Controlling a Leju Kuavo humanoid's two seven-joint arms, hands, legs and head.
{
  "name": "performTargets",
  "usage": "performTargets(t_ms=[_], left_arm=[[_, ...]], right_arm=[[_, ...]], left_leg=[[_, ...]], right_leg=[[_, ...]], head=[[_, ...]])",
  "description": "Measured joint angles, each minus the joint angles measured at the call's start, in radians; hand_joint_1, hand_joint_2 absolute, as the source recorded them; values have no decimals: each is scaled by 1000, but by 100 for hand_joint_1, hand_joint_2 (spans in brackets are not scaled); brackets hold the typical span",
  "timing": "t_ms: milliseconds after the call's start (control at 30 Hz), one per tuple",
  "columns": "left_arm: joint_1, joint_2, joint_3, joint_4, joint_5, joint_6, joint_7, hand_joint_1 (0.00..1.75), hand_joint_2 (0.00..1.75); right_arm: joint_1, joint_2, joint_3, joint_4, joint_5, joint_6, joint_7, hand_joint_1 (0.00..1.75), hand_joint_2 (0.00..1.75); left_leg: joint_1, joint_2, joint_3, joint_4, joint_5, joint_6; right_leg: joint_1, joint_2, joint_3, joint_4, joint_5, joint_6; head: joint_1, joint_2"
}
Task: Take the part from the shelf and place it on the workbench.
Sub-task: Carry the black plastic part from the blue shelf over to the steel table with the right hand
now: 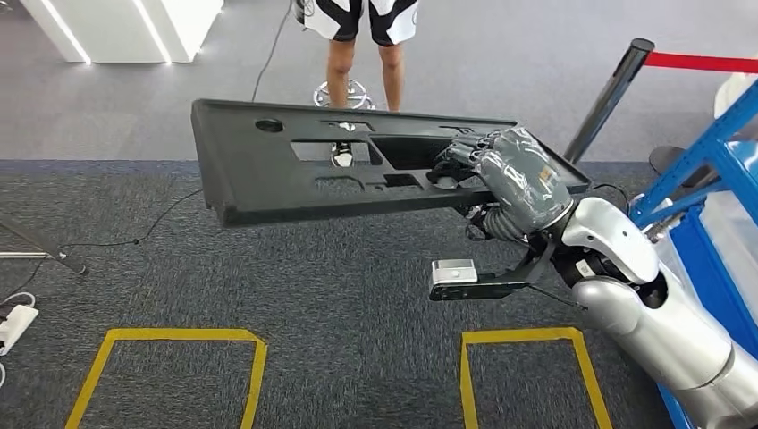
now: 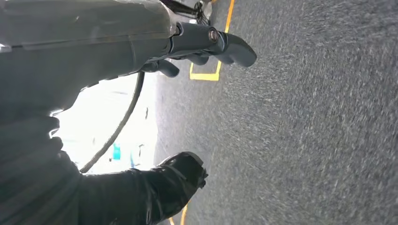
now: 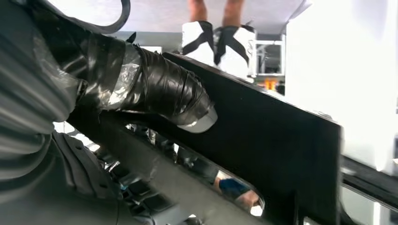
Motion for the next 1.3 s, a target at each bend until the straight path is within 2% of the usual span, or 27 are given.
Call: performTargets(t_ms=[33, 67, 133, 167, 233, 267, 333, 400, 467, 533, 567, 600, 633, 700, 767, 833, 867, 933, 967, 1000, 1033, 1067, 1100, 1133, 1200, 1267, 1300], left_arm=[[0, 0, 0, 0, 0, 0, 0, 0, 175], [0, 0, 0, 0, -1, -1, 0, 0, 175], [1, -1, -2, 0, -9, -5, 0, 0, 175], [2, -1, -5, 0, -14, -7, 0, 0, 175], [4, -1, -10, 0, -21, -10, 0, 0, 175], [5, -1, -12, 0, -23, -11, 0, 0, 175], [8, -1, -13, 0, -24, -12, 0, 0, 175], [8, -2, -13, 0, -24, -12, 0, 0, 175], [5, -3, -14, 0, -24, -12, 1, 0, 175], [4, -3, -14, 0, -24, -12, 0, 0, 175], [4, -3, -14, 0, -24, -12, 0, 0, 175], [4, -3, -14, 0, -24, -12, 0, 0, 175], [5, -3, -14, 0, -24, -12, 1, 0, 175], [5, -3, -14, 0, -24, -12, 1, 0, 175], [4, -3, -14, 0, -25, -12, 1, 0, 175], [4, -2, -14, 0, -28, -12, 0, 0, 175], [5, -2, -14, 0, -30, -12, 0, 0, 175], [5, -4, -15, 0, -34, -11, -1, 0, 175], [5, -5, -16, 0, -36, -11, -2, 0, 175], [3, -5, -16, 0, -37, -11, -2, 0, 175], [2, -6, -18, 0, -37, -11, -3, 0, 175], [1, -6, -19, 0, -37, -11, -3, 0, 175], [2, -7, -20, 0, -37, -11, -3, 0, 175], [2, -8, -21, 0, -37, -11, -3, 0, 175], [5, -10, -21, 0, -37, -11, -3, 0, 175], [8, -13, -22, 0, -38, -10, -4, 0, 175], [8, -15, -23, 0, -38, -9, -5, 0, 175]], right_arm=[[4, -4, 0, 0, 0, 0, 0, 175, 175], [8, -8, 0, -1, 0, 0, 0, 175, 175], [11, -14, -2, -2, -1, 1, -2, 175, 175], [11, -16, -4, -3, -2, 2, -3, 175, 175], [12, -18, -6, -6, -3, 4, -5, 175, 175], [13, -19, -6, -8, -3, 5, -5, 175, 175], [13, -20, -7, -10, -3, 7, -7, 175, 175], [12, -20, -7, -12, -3, 8, -7, 175, 175], [11, -20, -9, -16, -3, 9, -7, 175, 175], [11, -20, -11, -18, -3, 10, -8, 175, 175], [12, -20, -11, -19, -3, 11, -8, 175, 175], [12, -20, -11, -19, -4, 12, -8, 175, 175], [12, -19, -11, -19, -4, 13, -8, 175, 175], [11, -20, -14, -19, -5, 13, -6, 175, 175], [10, -20, -17, -19, -7, 15, -4, 175, 175], [8, -19, -18, -19, -10, 19, -2, 175, 175], [6, -18, -19, -18, -12, 21, 0, 175, 175], [-1, -16, -21, -16, -15, 24, 3, 175, 175], [-4, -15, -23, -14, -16, 25, 3, 175, 175], [-5, -15, -23, -13, -17, 26, 3, 175, 175], [-4, -16, -23, -11, -17, 27, 3, 175, 175], [-4, -16, -23, -10, -17, 29, 3, 175, 175], [-3, -16, -23, -8, -17, 29, 3, 175, 175], [-4, -16, -23, -8, -17, 30, 4, 175, 175], [-5, -16, -23, -6, -17, 30, 4, 175, 175], [-5, -15, -24, -3, -13, 31, 7, 175, 175], [-6, -13, -24, -1, -9, 31, 10, 175, 175]], left_leg=[[0, -15, -2, 5, -1, 0], [0, -31, -4, 11, -3, 0], [3, -62, -9, 31, -12, -5], [4, -77, -14, 43, -18, -10], [6, -102, -31, 67, -27, -21], [8, -114, -39, 71, -27, -27], [12, -130, -50, 75, -24, -37], [11, -89, -69, 106, -42, -47], [14, -22, -119, 207, -94, -59], [23, 4, -179, 317, -134, -66], [26, 7, -190, 334, -131, -67], [27, 9, -183, 315, -111, -66], [27, 17, -155, 261, -77, -63], [16, 60, -85, 128, -25, -55], [1, 88, -53, 66, -17, -45], [-6, 67, -46, 53, -18, -33], [-6, 53, -35, 41, -16, -27], [-1, 28, -11, 17, -9, -13], [1, 17, -7, 13, -9, -7], [2, 6, -6, 13, -10, -3], [1, -9, -5, 15, -12, -1], [1, -25, -5, 20, -15, -1], [1, -42, -5, 26, -19, -1], [1, -59, -4, 35, -26, -4], [4, -89, -9, 57, -40, -11], [10, -115, -28, 74, -48, -22], [14, -129, -36, 77, -47, -28]], right_leg=[[0, 5, -24, 41, -8, 2], [-1, 6, -31, 45, 5, 4], [-6, 19, 7, -48, 72, 8], [-9, 42, 33, -106, 95, 10], [-11, 77, 61, -171, 111, 8], [-8, 81, 62, -174, 106, 4], [-5, 55, 65, -180, 110, -9], [-7, 28, 73, -190, 115, -20], [-4, 0, 78, -197, 117, -26], [1, -29, 79, -198, 114, -28], [3, -43, 80, -198, 112, -29], [4, -57, 82, -198, 109, -28], [4, -69, 87, -198, 106, -27], [6, -92, 97, -200, 98, -23], [6, -112, 103, -203, 92, -14], [4, -132, 112, -209, 88, -2], [1, -125, 118, -207, 83, 3], [-1, -71, 102, -157, 52, 6], [-2, -34, 75, -102, 28, 4], [-1, -11, 38, -38, 3, 2], [0, -1, 3, 16, -11, 2], [-1, 4, -22, 44, -8, 2], [-1, 6, -30, 38, 15, 3], [-2, 10, -19, -5, 55, 3], [-7, 58, 20, -114, 119, 4], [-10, 105, 40, -166, 127, 5], [-8, 109, 41, -172, 123, 4]], head=[[0, 0], [0, 0], [0, 0], [0, 0], [0, 0], [0, 0], [0, 0], [-3, 0], [-7, 0], [-8, 0], [-8, 0], [-8, 0], [-8, 0], [-8, 0], [-7, 0], [-8, 0], [-7, 0], [-5, 0], [-3, 0], [-2, 0], [-1, 0], [0, 0], [0, 0], [0, 0], [0, 0], [0, 0], [0, 0]])
